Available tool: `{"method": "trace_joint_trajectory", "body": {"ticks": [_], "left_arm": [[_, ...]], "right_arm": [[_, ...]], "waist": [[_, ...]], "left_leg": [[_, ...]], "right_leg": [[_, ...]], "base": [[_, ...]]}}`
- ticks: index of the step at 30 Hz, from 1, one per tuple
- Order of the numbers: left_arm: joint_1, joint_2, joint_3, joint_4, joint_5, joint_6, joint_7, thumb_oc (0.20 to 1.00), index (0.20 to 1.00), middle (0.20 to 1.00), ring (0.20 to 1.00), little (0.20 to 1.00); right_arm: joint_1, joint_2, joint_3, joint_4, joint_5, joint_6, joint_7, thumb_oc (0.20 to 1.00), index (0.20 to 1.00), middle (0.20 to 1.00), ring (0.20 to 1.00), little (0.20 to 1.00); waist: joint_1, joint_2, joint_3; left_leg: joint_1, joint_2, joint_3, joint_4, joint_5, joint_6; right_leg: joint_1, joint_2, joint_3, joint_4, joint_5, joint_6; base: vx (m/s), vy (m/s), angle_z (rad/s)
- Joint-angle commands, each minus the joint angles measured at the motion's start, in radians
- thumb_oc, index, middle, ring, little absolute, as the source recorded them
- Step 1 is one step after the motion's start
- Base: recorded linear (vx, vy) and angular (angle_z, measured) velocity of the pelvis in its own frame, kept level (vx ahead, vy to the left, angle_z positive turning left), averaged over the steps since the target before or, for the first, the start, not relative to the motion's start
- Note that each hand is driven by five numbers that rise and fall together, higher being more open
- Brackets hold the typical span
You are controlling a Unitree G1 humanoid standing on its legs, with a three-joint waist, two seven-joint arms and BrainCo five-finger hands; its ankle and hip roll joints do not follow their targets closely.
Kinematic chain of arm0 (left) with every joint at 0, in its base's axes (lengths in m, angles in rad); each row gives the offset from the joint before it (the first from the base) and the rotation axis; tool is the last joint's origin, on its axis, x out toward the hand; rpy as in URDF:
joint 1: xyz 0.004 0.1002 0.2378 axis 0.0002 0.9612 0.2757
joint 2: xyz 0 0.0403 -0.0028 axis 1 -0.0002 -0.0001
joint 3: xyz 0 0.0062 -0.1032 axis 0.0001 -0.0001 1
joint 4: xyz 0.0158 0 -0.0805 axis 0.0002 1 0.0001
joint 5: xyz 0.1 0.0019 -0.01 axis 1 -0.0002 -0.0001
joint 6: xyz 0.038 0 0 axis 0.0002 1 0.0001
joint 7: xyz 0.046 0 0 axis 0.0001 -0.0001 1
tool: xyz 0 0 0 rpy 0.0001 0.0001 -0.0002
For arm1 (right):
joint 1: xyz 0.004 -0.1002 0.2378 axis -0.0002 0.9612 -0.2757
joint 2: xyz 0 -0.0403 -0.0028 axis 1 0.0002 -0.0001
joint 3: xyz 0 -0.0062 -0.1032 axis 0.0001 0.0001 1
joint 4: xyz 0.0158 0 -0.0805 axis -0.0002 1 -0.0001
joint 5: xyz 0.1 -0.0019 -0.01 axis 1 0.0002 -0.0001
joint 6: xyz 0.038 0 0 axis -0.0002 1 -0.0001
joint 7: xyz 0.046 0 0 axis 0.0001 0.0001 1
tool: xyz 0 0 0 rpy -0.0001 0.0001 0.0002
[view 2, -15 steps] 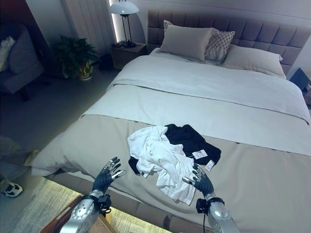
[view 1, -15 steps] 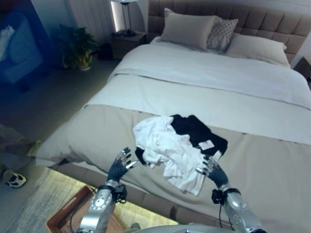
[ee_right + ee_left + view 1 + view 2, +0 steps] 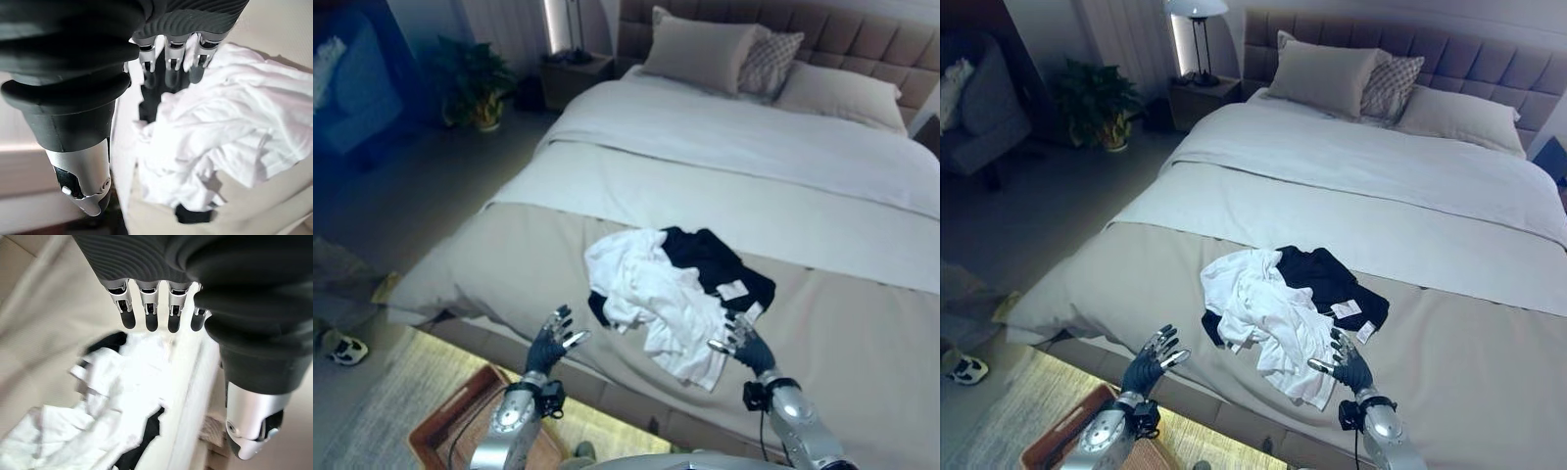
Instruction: Pick up clothes into the bucket
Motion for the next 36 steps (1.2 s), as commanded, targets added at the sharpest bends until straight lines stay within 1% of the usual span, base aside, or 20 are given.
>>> {"method": "trace_joint_trajectory", "body": {"ticks": [1, 5, 6, 7, 10, 13, 15, 16, 17, 18, 19, 20, 21, 24, 25, 26, 27, 29, 35, 36], "left_arm": [[-0.094, 0.055, 0.004, -0.066, -0.029, -0.070, 0.024, 1.000, 1.000, 1.000, 1.000, 1.000], [-0.161, 0.079, -0.016, -0.121, -0.045, -0.104, 0.072, 1.000, 1.000, 1.000, 1.000, 1.000], [-0.186, 0.081, -0.023, -0.150, -0.050, -0.114, 0.095, 1.000, 1.000, 1.000, 1.000, 1.000], [-0.188, 0.080, -0.022, -0.149, -0.049, -0.113, 0.095, 1.000, 1.000, 1.000, 1.000, 1.000], [-0.242, 0.085, -0.044, -0.186, -0.042, -0.121, 0.131, 1.000, 1.000, 1.000, 1.000, 1.000], [-0.260, 0.090, -0.046, -0.190, -0.028, -0.122, 0.147, 1.000, 1.000, 1.000, 1.000, 1.000], [-0.284, 0.094, -0.044, -0.197, -0.003, -0.121, 0.175, 1.000, 1.000, 1.000, 1.000, 1.000], [-0.284, 0.094, -0.044, -0.197, -0.003, -0.121, 0.175, 1.000, 1.000, 1.000, 1.000, 1.000], [-0.302, 0.088, -0.047, -0.202, 0.011, -0.122, 0.200, 1.000, 1.000, 1.000, 1.000, 1.000], [-0.303, 0.087, -0.046, -0.202, 0.011, -0.122, 0.200, 1.000, 1.000, 1.000, 1.000, 1.000], [-0.318, 0.085, -0.051, -0.207, 0.023, -0.124, 0.223, 1.000, 1.000, 1.000, 1.000, 1.000], [-0.318, 0.084, -0.051, -0.207, 0.023, -0.124, 0.224, 1.000, 1.000, 1.000, 1.000, 1.000], [-0.335, 0.073, -0.055, -0.219, 0.039, -0.126, 0.254, 1.000, 1.000, 1.000, 1.000, 1.000], [-0.345, 0.065, -0.062, -0.225, 0.044, -0.125, 0.263, 1.000, 1.000, 1.000, 1.000, 1.000], [-0.368, 0.053, -0.073, -0.234, 0.054, -0.124, 0.289, 1.000, 1.000, 1.000, 1.000, 1.000], [-0.367, 0.052, -0.073, -0.234, 0.053, -0.123, 0.289, 1.000, 1.000, 1.000, 1.000, 1.000], [-0.378, 0.047, -0.081, -0.235, 0.059, -0.121, 0.301, 1.000, 1.000, 1.000, 1.000, 1.000], [-0.389, 0.044, -0.090, -0.237, 0.067, -0.119, 0.311, 1.000, 1.000, 1.000, 1.000, 1.000], [-0.410, 0.039, -0.106, -0.230, 0.070, -0.112, 0.322, 1.000, 1.000, 1.000, 1.000, 1.000], [-0.411, 0.039, -0.106, -0.230, 0.070, -0.112, 0.322, 1.000, 1.000, 1.000, 1.000, 1.000]], "right_arm": [[-0.186, -0.023, 0.033, -0.032, -0.048, -0.061, -0.060, 1.000, 1.000, 1.000, 1.000, 1.000], [-0.412, -0.028, 0.070, 0.062, -0.132, -0.055, -0.170, 1.000, 1.000, 1.000, 1.000, 1.000], [-0.512, -0.034, 0.085, 0.106, -0.190, -0.040, -0.225, 1.000, 1.000, 1.000, 1.000, 1.000], [-0.515, -0.033, 0.086, 0.108, -0.191, -0.041, -0.225, 1.000, 1.000, 1.000, 1.000, 1.000], [-0.677, -0.052, 0.107, 0.188, -0.250, -0.011, -0.298, 1.000, 1.000, 1.000, 1.000, 1.000], [-0.739, -0.064, 0.102, 0.220, -0.267, -0.004, -0.322, 1.000, 1.000, 1.000, 1.000, 1.000], [-0.832, -0.098, 0.114, 0.279, -0.344, 0.026, -0.375, 1.000, 1.000, 1.000, 1.000, 1.000], [-0.833, -0.098, 0.115, 0.280, -0.345, 0.026, -0.375, 1.000, 1.000, 1.000, 1.000, 1.000], [-0.909, -0.120, 0.129, 0.350, -0.414, 0.053, -0.420, 1.000, 1.000, 1.000, 1.000, 1.000], [-0.910, -0.120, 0.130, 0.352, -0.414, 0.052, -0.420, 1.000, 1.000, 1.000, 1.000, 1.000], [-0.981, -0.141, 0.140, 0.434, -0.458, 0.080, -0.467, 1.000, 1.000, 1.000, 1.000, 1.000], [-0.982, -0.140, 0.141, 0.435, -0.458, 0.079, -0.467, 1.000, 1.000, 1.000, 1.000, 1.000], [-1.040, -0.161, 0.157, 0.496, -0.517, 0.110, -0.516, 1.000, 1.000, 1.000, 1.000, 1.000], [-1.063, -0.167, 0.162, 0.527, -0.541, 0.124, -0.538, 1.000, 1.000, 1.000, 1.000, 1.000], [-1.105, -0.179, 0.180, 0.595, -0.611, 0.172, -0.593, 1.000, 1.000, 1.000, 1.000, 1.000], [-1.104, -0.178, 0.182, 0.596, -0.611, 0.172, -0.593, 1.000, 1.000, 1.000, 1.000, 1.000], [-1.116, -0.186, 0.193, 0.621, -0.656, 0.200, -0.615, 1.000, 1.000, 1.000, 1.000, 1.000], [-1.124, -0.191, 0.199, 0.644, -0.683, 0.222, -0.636, 1.000, 1.000, 1.000, 1.000, 1.000], [-1.145, -0.202, 0.235, 0.748, -0.759, 0.289, -0.638, 1.000, 1.000, 1.000, 1.000, 1.000], [-1.146, -0.202, 0.236, 0.749, -0.759, 0.289, -0.638, 1.000, 1.000, 1.000, 1.000, 1.000]], "waist": [[0.025, -0.049, 0.140], [0.048, -0.028, 0.206], [0.058, -0.018, 0.230], [0.058, -0.018, 0.228], [0.069, -0.008, 0.281], [0.070, -0.004, 0.299], [0.072, -0.002, 0.322], [0.072, -0.002, 0.321], [0.076, 0.008, 0.337], [0.075, 0.008, 0.335], [0.081, 0.019, 0.341], [0.081, 0.019, 0.340], [0.083, 0.029, 0.346], [0.083, 0.034, 0.348], [0.085, 0.046, 0.351], [0.085, 0.046, 0.347], [0.084, 0.050, 0.353], [0.082, 0.054, 0.355], [0.079, 0.062, 0.356], [0.079, 0.062, 0.356]], "left_leg": [[-0.137, -0.021, -0.016, 0.139, -0.050, 0.007], [-0.286, -0.023, -0.025, 0.210, -0.054, 0.012], [-0.339, -0.021, -0.027, 0.226, -0.051, 0.013], [-0.344, -0.021, -0.027, 0.229, -0.052, 0.013], [-0.469, -0.016, -0.043, 0.315, -0.064, 0.021], [-0.535, -0.015, -0.051, 0.367, -0.077, 0.024], [-0.629, -0.018, -0.058, 0.442, -0.093, 0.024], [-0.632, -0.018, -0.058, 0.444, -0.094, 0.024], [-0.692, -0.022, -0.061, 0.481, -0.101, 0.027], [-0.697, -0.022, -0.061, 0.483, -0.102, 0.027], [-0.755, -0.026, -0.065, 0.515, -0.105, 0.030], [-0.758, -0.026, -0.065, 0.517, -0.106, 0.030], [-0.806, -0.028, -0.061, 0.542, -0.111, 0.034], [-0.831, -0.029, -0.062, 0.559, -0.115, 0.035], [-0.874, -0.030, -0.062, 0.588, -0.123, 0.037], [-0.866, -0.029, -0.068, 0.598, -0.156, 0.030], [-0.880, -0.032, -0.070, 0.607, -0.161, 0.034], [-0.894, -0.037, -0.073, 0.617, -0.165, 0.036], [-0.922, -0.046, -0.080, 0.635, -0.174, 0.042], [-0.923, -0.046, -0.080, 0.636, -0.175, 0.042]], "right_leg": [[-0.053, -0.113, -0.083, 0.118, -0.019, 0.067], [-0.207, -0.128, -0.072, 0.184, -0.011, 0.059], [-0.267, -0.133, -0.065, 0.220, -0.016, 0.057], [-0.273, -0.134, -0.064, 0.224, -0.017, 0.057], [-0.397, -0.148, -0.054, 0.331, -0.047, 0.042], [-0.462, -0.152, -0.050, 0.386, -0.066, 0.034], [-0.551, -0.158, -0.040, 0.454, -0.084, 0.026], [-0.554, -0.158, -0.039, 0.456, -0.085, 0.026], [-0.615, -0.163, -0.037, 0.499, -0.093, 0.022], [-0.619, -0.163, -0.037, 0.501, -0.094, 0.022], [-0.679, -0.169, -0.035, 0.544, -0.106, 0.017], [-0.682, -0.170, -0.035, 0.546, -0.107, 0.017], [-0.734, -0.170, -0.027, 0.577, -0.117, 0.013], [-0.759, -0.172, -0.025, 0.593, -0.120, 0.012], [-0.804, -0.178, -0.023, 0.629, -0.135, 0.009], [-0.798, -0.176, -0.014, 0.643, -0.164, 0.019], [-0.820, -0.176, -0.012, 0.660, -0.172, 0.019], [-0.838, -0.180, -0.012, 0.677, -0.179, 0.019], [-0.871, -0.179, -0.008, 0.706, -0.190, 0.018], [-0.872, -0.179, -0.008, 0.707, -0.190, 0.018]], "base": [[-0.31, -0.019, 0.01], [-0.25, 0.037, 0.01], [-0.13, 0.061, -0.05], [-0.17, 0.048, 0.02], [-0.15, 0.004, 0.06], [-0.07, 0.001, 0.16], [-0.10, -0.010, 0.23], [-0.11, -0.004, 0.20], [-0.07, 0.005, 0.12], [-0.10, 0.005, 0.12], [-0.03, 0.001, 0.05], [-0.06, 0.024, 0.08], [-0.03, 0.024, 0.07], [-0.01, 0.018, 0.05], [0.09, -0.004, 0.04], [0.11, 0.006, 0.04], [0.11, -0.007, 0.02], [0.02, 0.001, 0.01], [0.01, 0.000, 0.01], [0.02, 0.000, 0.03]]}}
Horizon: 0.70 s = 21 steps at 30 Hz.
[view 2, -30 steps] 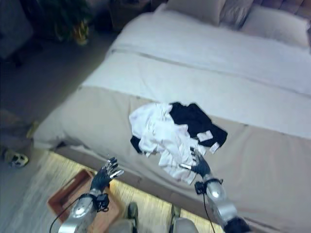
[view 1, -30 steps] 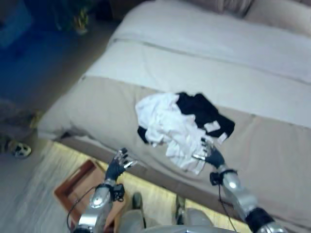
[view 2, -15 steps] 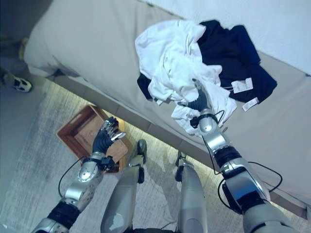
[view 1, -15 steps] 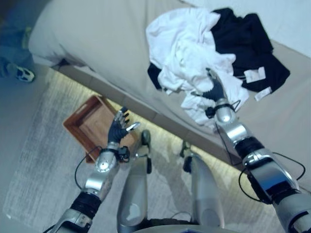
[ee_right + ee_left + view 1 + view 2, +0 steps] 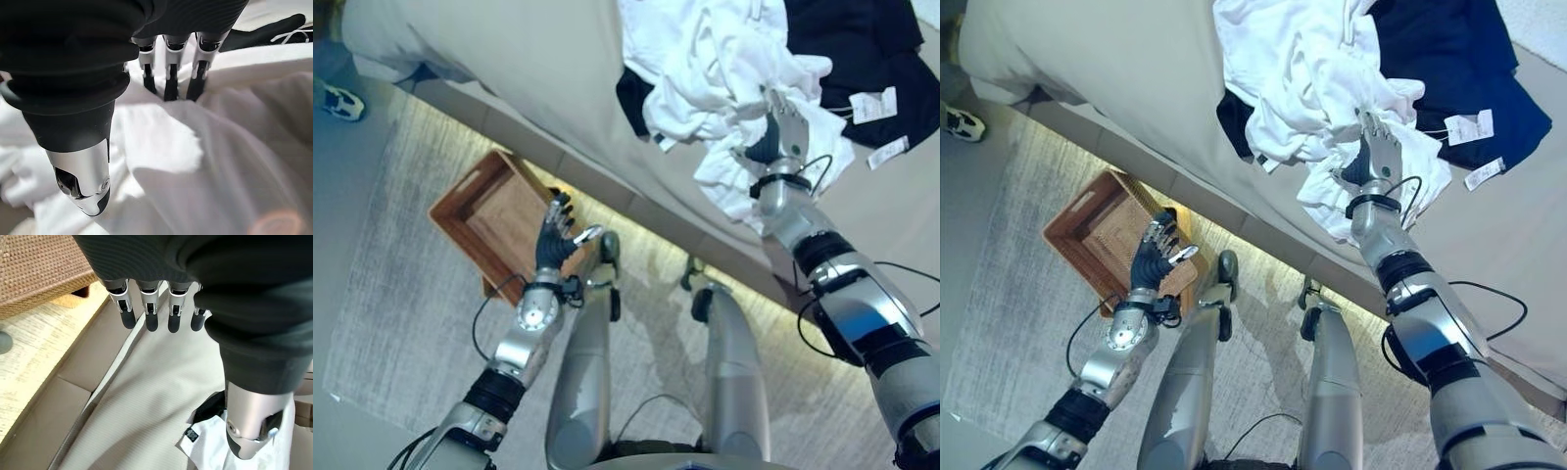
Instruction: Pick up clothes into the bucket
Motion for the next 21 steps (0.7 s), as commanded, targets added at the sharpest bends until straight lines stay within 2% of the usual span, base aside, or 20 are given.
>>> {"method": "trace_joint_trajectory", "body": {"ticks": [1, 9, 10, 11, 21], "left_arm": [[0.016, -0.015, -0.008, -0.075, 0.057, -0.040, 0.009, 1.000, 1.000, 1.000, 1.000, 1.000], [-0.002, -0.017, -0.016, -0.073, 0.055, -0.043, 0.006, 1.000, 1.000, 1.000, 1.000, 1.000], [-0.005, -0.018, -0.015, -0.072, 0.053, -0.045, 0.006, 1.000, 1.000, 1.000, 1.000, 1.000], [-0.005, -0.020, -0.016, -0.069, 0.052, -0.047, 0.007, 1.000, 1.000, 1.000, 1.000, 1.000], [-0.019, -0.028, -0.013, -0.048, 0.056, -0.048, 0.018, 1.000, 1.000, 1.000, 1.000, 1.000]], "right_arm": [[-0.006, -0.089, 0.034, 0.124, -0.034, 0.099, 0.005, 1.000, 1.000, 1.000, 1.000, 1.000], [-0.038, -0.111, 0.052, 0.153, -0.012, 0.074, 0.017, 1.000, 1.000, 1.000, 1.000, 1.000], [-0.047, -0.115, 0.056, 0.151, -0.009, 0.069, 0.020, 0.460, 0.460, 0.460, 0.460, 0.460], [-0.060, -0.117, 0.060, 0.144, -0.003, 0.062, 0.023, 0.200, 0.200, 0.200, 0.200, 0.200], [-0.060, -0.116, 0.027, 0.122, 0.074, 0.029, 0.015, 0.200, 0.200, 0.200, 0.200, 0.200]], "waist": [[0.000, 0.035, -0.035], [0.005, 0.043, -0.035], [0.005, 0.043, -0.036], [0.007, 0.041, -0.037], [0.006, 0.032, -0.041]], "left_leg": [[-0.037, 0.003, 0.010, 0.098, -0.120, 0.026], [-0.058, -0.008, 0.003, 0.102, -0.118, 0.029], [-0.058, -0.009, 0.003, 0.099, -0.117, 0.029], [-0.055, -0.010, 0.001, 0.092, -0.115, 0.029], [-0.035, -0.015, -0.005, 0.064, -0.105, 0.025]], "right_leg": [[0.029, -0.048, -0.001, 0.057, -0.046, 0.085], [0.005, -0.057, -0.006, 0.079, -0.054, 0.084], [0.006, -0.058, -0.007, 0.078, -0.054, 0.084], [0.006, -0.059, -0.010, 0.077, -0.056, 0.085], [0.031, -0.062, -0.024, 0.056, -0.048, 0.088]], "base": [[0.02, -0.012, 0.03], [0.01, -0.002, 0.02], [0.00, 0.000, 0.00], [0.00, 0.000, 0.00], [0.00, -0.003, 0.01]]}}
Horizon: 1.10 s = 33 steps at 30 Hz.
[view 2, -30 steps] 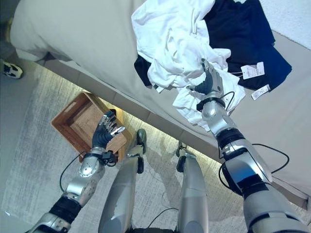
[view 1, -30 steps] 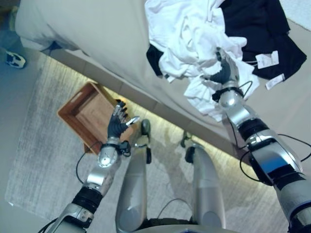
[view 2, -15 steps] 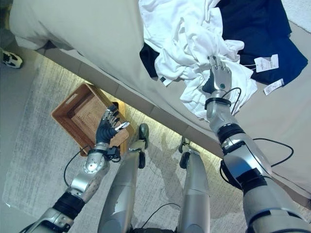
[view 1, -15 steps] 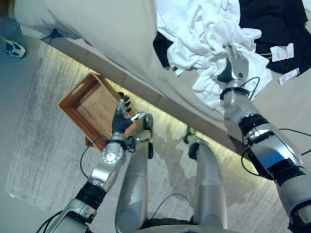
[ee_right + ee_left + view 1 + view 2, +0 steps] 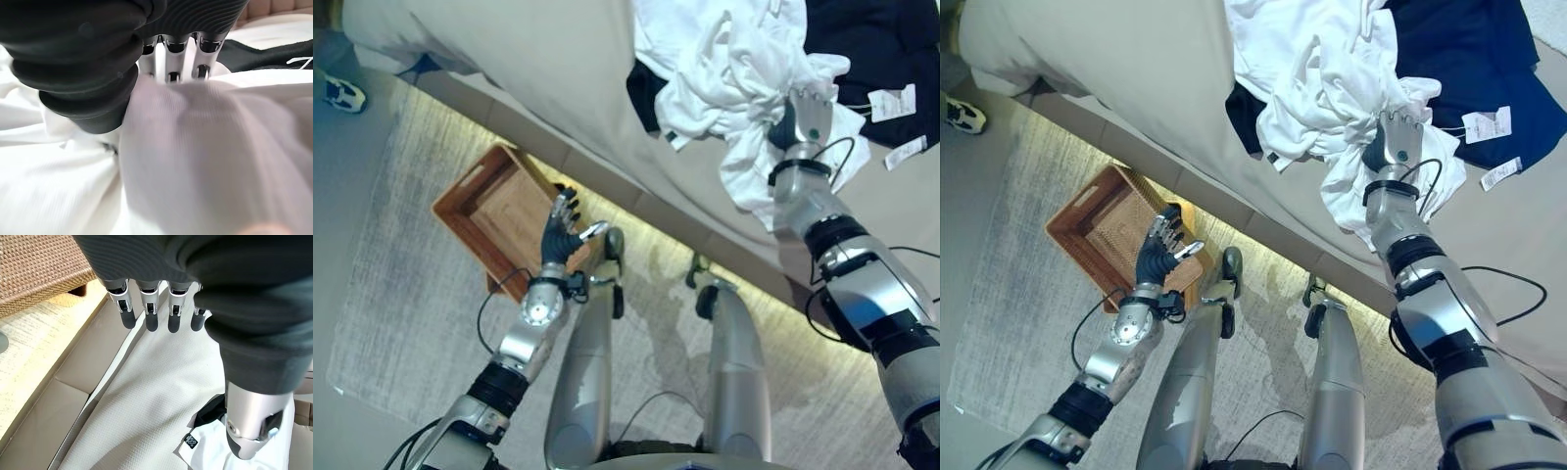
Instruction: Pick up clothes into the bucket
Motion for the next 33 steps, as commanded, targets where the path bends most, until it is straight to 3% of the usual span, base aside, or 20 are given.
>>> {"method": "trace_joint_trajectory", "body": {"ticks": [1, 4, 5, 6, 7, 10, 17, 21, 33], "left_arm": [[0.013, -0.030, 0.006, -0.042, 0.057, -0.047, 0.012, 1.000, 1.000, 1.000, 1.000, 1.000], [0.007, -0.032, 0.009, -0.031, 0.062, -0.047, 0.015, 1.000, 1.000, 1.000, 1.000, 1.000], [0.005, -0.030, 0.013, -0.027, 0.066, -0.046, 0.017, 1.000, 1.000, 1.000, 1.000, 1.000], [0.010, -0.031, 0.017, -0.026, 0.069, -0.046, 0.020, 1.000, 1.000, 1.000, 1.000, 1.000], [0.010, -0.031, 0.023, -0.023, 0.073, -0.045, 0.023, 1.000, 1.000, 1.000, 1.000, 1.000], [0.016, -0.031, 0.039, -0.013, 0.079, -0.046, 0.030, 1.000, 1.000, 1.000, 1.000, 1.000], [0.039, -0.037, 0.068, 0.008, 0.093, -0.042, 0.023, 1.000, 1.000, 1.000, 1.000, 1.000], [0.058, -0.026, 0.073, 0.032, 0.114, -0.038, -0.004, 1.000, 1.000, 1.000, 1.000, 1.000], [0.089, 0.007, 0.114, 0.072, 0.132, -0.022, -0.078, 1.000, 1.000, 1.000, 1.000, 1.000]], "right_arm": [[0.043, -0.065, -0.009, 0.036, 0.067, -0.003, -0.002, 0.200, 0.200, 0.200, 0.200, 0.200], [0.069, -0.059, -0.027, 0.014, 0.081, -0.008, -0.013, 0.200, 0.200, 0.200, 0.200, 0.200], [0.081, -0.060, -0.032, -0.003, 0.082, -0.009, -0.012, 0.200, 0.200, 0.200, 0.200, 0.200], [0.095, -0.058, -0.039, -0.026, 0.084, -0.010, -0.013, 0.200, 0.200, 0.200, 0.200, 0.200], [0.111, -0.058, -0.054, -0.055, 0.092, -0.013, -0.018, 0.200, 0.200, 0.200, 0.200, 0.200], [0.166, -0.058, -0.092, -0.155, 0.100, -0.024, -0.022, 0.200, 0.200, 0.200, 0.200, 0.200], [0.393, -0.079, -0.226, -0.539, 0.138, -0.101, 0.008, 0.200, 0.200, 0.200, 0.200, 0.200], [0.566, -0.084, -0.311, -0.764, 0.229, -0.207, 0.079, 0.200, 0.200, 0.200, 0.200, 0.200], [0.669, -0.164, -0.351, -0.987, 0.448, -0.320, 0.313, 0.200, 0.200, 0.200, 0.200, 0.200]], "waist": [[-0.002, 0.027, -0.041], [-0.007, 0.020, -0.040], [-0.011, 0.017, -0.040], [-0.014, 0.012, -0.043], [-0.019, 0.007, -0.042], [-0.029, -0.005, -0.040], [-0.059, -0.038, -0.052], [-0.076, -0.062, -0.086], [-0.091, -0.100, -0.193]], "left_leg": [[0.014, 0.012, -0.004, 0.031, -0.092, 0.011], [0.038, 0.015, -0.003, 0.007, -0.085, 0.008], [0.039, 0.016, 0.003, -0.014, -0.050, 0.015], [0.063, 0.018, -0.002, -0.018, -0.079, 0.008], [0.069, 0.022, 0.007, -0.043, -0.044, 0.013], [0.122, 0.027, 0.012, -0.090, -0.031, 0.010], [0.277, 0.045, 0.023, -0.191, -0.008, -0.006], [0.408, 0.053, 0.031, -0.267, 0.007, -0.017], [0.638, 0.071, 0.073, -0.382, 0.021, -0.034]], "right_leg": [[0.075, -0.029, -0.029, 0.011, -0.038, 0.086], [0.098, -0.027, -0.031, -0.012, -0.029, 0.088], [0.099, -0.028, -0.042, -0.037, 0.006, 0.078], [0.117, -0.024, -0.032, -0.036, -0.015, 0.092], [0.125, -0.024, -0.039, -0.066, 0.021, 0.083], [0.170, -0.020, -0.041, -0.108, 0.042, 0.090], [0.326, -0.014, -0.052, -0.222, 0.081, 0.104], [0.465, -0.009, -0.058, -0.323, 0.113, 0.117], [0.704, 0.025, -0.063, -0.503, 0.152, 0.131]], "base": [[0.00, 0.000, 0.00], [-0.02, 0.006, 0.01], [0.00, 0.000, 0.00], [-0.07, 0.024, 0.01], [0.00, 0.000, 0.00], [-0.02, 0.008, -0.08], [0.03, -0.015, -0.06], [0.08, -0.030, -0.08], [0.08, -0.019, -0.11]]}}
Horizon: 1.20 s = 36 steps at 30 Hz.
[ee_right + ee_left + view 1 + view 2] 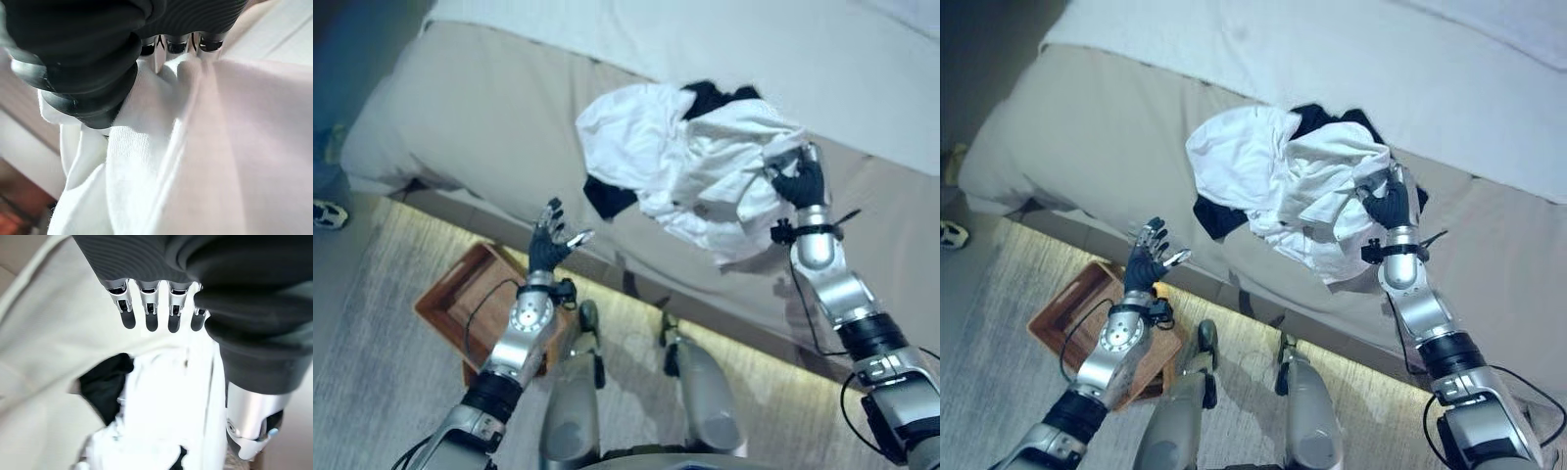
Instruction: Pick up clothes into the bucket
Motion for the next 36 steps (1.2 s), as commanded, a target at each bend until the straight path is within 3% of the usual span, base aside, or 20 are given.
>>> {"method": "trace_joint_trajectory", "body": {"ticks": [1, 9, 12, 14, 21, 26, 36], "left_arm": [[0.031, 0.022, 0.018, 0.014, 0.058, -0.030, -0.039, 1.000, 1.000, 1.000, 1.000, 1.000], [-0.044, 0.075, 0.005, 0.006, 0.125, -0.001, -0.070, 1.000, 1.000, 1.000, 1.000, 1.000], [-0.126, 0.080, -0.040, -0.023, 0.032, -0.007, -0.113, 1.000, 1.000, 1.000, 1.000, 1.000], [-0.175, 0.053, -0.083, -0.042, -0.201, 0.015, -0.200, 1.000, 1.000, 1.000, 1.000, 1.000], [-0.292, 0.086, -0.168, -0.004, -0.180, 0.034, -0.252, 1.000, 1.000, 1.000, 1.000, 1.000], [-0.357, 0.047, -0.208, 0.061, -0.282, 0.051, -0.287, 1.000, 1.000, 1.000, 1.000, 1.000], [-0.412, 0.069, -0.298, 0.100, -0.443, 0.108, -0.424, 1.000, 1.000, 1.000, 1.000, 1.000]], "right_arm": [[0.012, -0.059, -0.032, -0.108, 0.073, -0.099, 0.068, 0.200, 0.200, 0.200, 0.200, 0.200], [-0.050, -0.141, 0.070, -0.225, 0.166, -0.099, 0.238, 0.200, 0.200, 0.200, 0.200, 0.200], [-0.086, -0.141, 0.133, -0.232, 0.215, -0.076, 0.291, 0.200, 0.200, 0.200, 0.200, 0.200], [-0.091, -0.123, 0.169, -0.239, 0.246, -0.054, 0.323, 0.200, 0.200, 0.200, 0.200, 0.200], [-0.082, -0.108, 0.199, -0.242, 0.299, -0.040, 0.379, 0.200, 0.200, 0.200, 0.200, 0.200], [-0.060, -0.108, 0.210, -0.237, 0.352, -0.032, 0.410, 0.200, 0.200, 0.200, 0.200, 0.200], [-0.070, -0.093, 0.227, -0.223, 0.395, -0.034, 0.430, 0.200, 0.200, 0.200, 0.200, 0.200]], "waist": [[-0.002, -0.029, -0.118], [-0.018, -0.041, -0.218], [-0.022, -0.041, -0.244], [-0.029, -0.034, -0.273], [-0.038, -0.025, -0.306], [-0.049, -0.016, -0.326], [-0.068, -0.002, -0.340]], "left_leg": [[0.036, 0.021, 0.009, 0.013, -0.042, -0.040], [0.177, 0.038, 0.052, -0.044, -0.048, -0.050], [0.223, 0.041, 0.063, -0.055, -0.051, -0.052], [0.260, 0.041, 0.069, -0.073, -0.052, -0.051], [0.315, 0.042, 0.075, -0.092, -0.054, -0.054], [0.346, 0.046, 0.085, -0.106, -0.052, -0.057], [0.369, 0.048, 0.094, -0.118, -0.050, -0.058]], "right_leg": [[0.116, -0.072, -0.051, -0.078, 0.033, 0.100], [0.230, -0.045, -0.035, -0.137, 0.034, 0.101], [0.267, -0.036, -0.032, -0.151, 0.033, 0.101], [0.295, -0.031, -0.027, -0.159, 0.033, 0.101], [0.344, -0.026, -0.029, -0.173, 0.028, 0.103], [0.367, -0.020, -0.026, -0.183, 0.028, 0.103], [0.377, -0.015, -0.015, -0.190, 0.030, 0.105]], "base": [[0.09, -0.019, -0.08], [0.11, -0.013, -0.08], [0.07, -0.009, -0.02], [0.11, -0.005, -0.06], [0.06, -0.005, -0.09], [0.02, -0.003, 0.00], [0.01, 0.002, -0.05]]}}
